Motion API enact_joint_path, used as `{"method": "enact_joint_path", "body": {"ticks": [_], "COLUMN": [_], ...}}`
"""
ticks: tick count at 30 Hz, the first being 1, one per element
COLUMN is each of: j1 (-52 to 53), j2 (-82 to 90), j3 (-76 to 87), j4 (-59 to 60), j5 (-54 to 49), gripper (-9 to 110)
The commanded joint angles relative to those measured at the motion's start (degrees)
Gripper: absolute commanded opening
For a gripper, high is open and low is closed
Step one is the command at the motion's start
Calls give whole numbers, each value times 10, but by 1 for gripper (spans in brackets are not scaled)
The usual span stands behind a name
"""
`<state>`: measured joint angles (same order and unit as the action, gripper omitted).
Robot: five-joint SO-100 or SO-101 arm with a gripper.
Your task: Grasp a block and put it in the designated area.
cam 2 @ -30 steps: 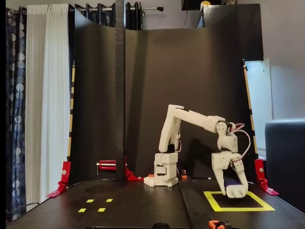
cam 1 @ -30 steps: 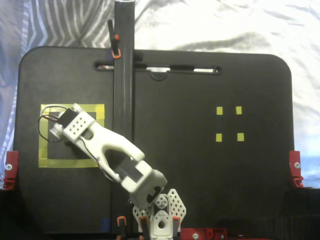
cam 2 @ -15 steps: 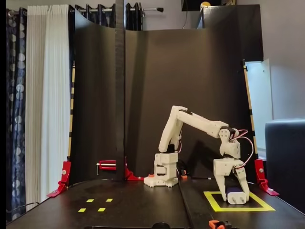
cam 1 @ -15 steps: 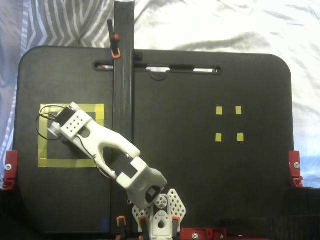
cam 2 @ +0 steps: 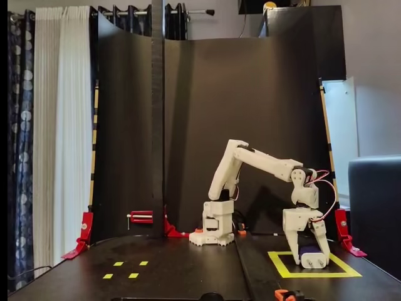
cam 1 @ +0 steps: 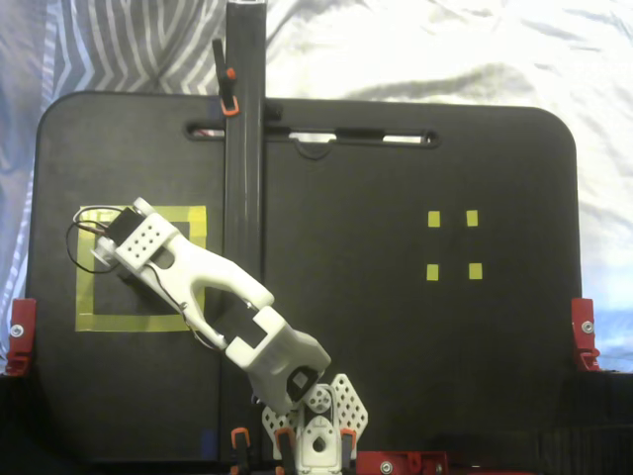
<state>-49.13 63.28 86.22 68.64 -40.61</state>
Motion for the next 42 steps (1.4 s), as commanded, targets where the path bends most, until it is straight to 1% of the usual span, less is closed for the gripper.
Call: {"method": "enact_joint_path", "body": {"ticks": [1, 15, 17, 19, 26, 34, 42], "j1": [-3, 9, 10, 10, 11, 17, 27], "j2": [4, 19, 22, 25, 32, 62, 163], "j3": [-6, -4, -4, -4, -4, -5, -8], "j4": [11, 45, 49, 54, 57, 62, 90], "j5": [-6, -29, -31, -31, -35, -37, -43], "gripper": [22, 22, 26, 32, 39, 40, 40]}}
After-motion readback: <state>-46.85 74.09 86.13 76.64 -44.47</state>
